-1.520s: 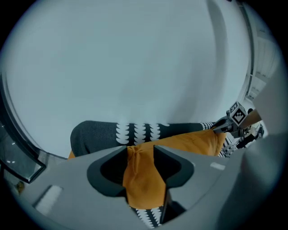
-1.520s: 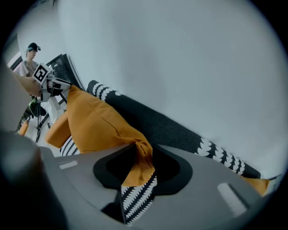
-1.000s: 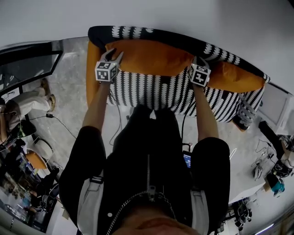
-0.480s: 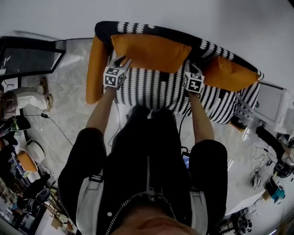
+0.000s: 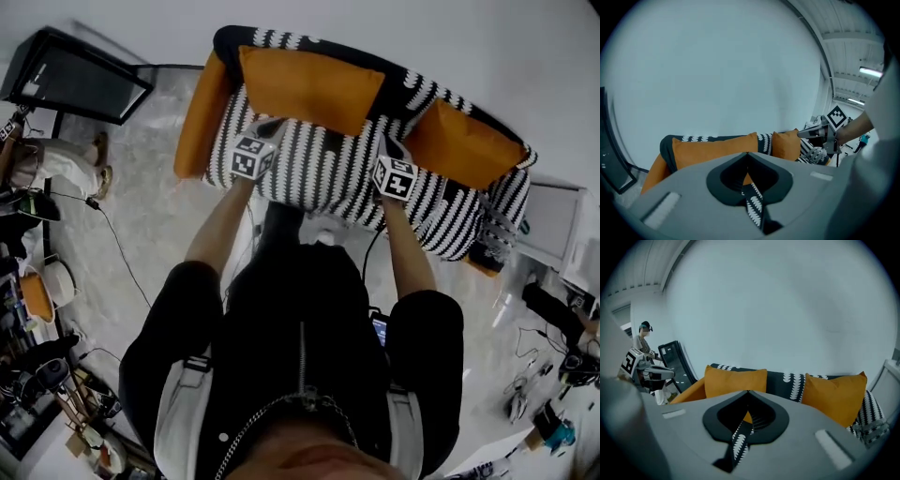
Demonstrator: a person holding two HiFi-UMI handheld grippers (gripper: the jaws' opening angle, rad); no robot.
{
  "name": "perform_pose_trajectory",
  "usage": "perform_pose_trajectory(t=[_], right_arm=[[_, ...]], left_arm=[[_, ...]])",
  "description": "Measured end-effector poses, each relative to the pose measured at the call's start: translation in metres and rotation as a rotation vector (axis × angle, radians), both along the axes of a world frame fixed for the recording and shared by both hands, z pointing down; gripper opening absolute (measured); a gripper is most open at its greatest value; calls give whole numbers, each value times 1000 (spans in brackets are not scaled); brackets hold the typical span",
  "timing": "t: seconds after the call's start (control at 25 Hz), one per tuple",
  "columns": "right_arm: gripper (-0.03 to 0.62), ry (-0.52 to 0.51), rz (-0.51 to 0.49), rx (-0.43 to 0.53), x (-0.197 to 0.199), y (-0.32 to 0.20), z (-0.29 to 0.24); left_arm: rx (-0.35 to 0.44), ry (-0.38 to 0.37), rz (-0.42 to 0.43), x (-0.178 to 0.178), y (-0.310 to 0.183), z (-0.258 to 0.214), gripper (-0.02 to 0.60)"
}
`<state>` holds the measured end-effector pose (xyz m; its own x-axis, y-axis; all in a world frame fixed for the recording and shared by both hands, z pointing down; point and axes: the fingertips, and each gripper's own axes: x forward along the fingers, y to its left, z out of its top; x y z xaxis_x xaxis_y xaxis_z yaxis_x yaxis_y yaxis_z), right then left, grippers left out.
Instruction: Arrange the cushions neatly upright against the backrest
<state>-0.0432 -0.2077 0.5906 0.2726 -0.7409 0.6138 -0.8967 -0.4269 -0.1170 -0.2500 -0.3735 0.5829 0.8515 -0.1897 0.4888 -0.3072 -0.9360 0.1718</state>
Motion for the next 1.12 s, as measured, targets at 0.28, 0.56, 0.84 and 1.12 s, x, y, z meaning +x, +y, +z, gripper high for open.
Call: perform_pose_trajectory(t=[0.28,0.56,0.84,1.12], right_arm=[[3,52,5,139,-34,97,-58],[3,98,11,233,-80,160,-115],[2,137,76,263,-116,213,-137],[2,168,85,261,-168,254,-142]], left_arm=[[81,95,0,-8,124,-64,11],[149,172,67,-15,216,-131,11],[175,196,92,-33,262,-144,11],[168,224,120,-71,300,-146,11]])
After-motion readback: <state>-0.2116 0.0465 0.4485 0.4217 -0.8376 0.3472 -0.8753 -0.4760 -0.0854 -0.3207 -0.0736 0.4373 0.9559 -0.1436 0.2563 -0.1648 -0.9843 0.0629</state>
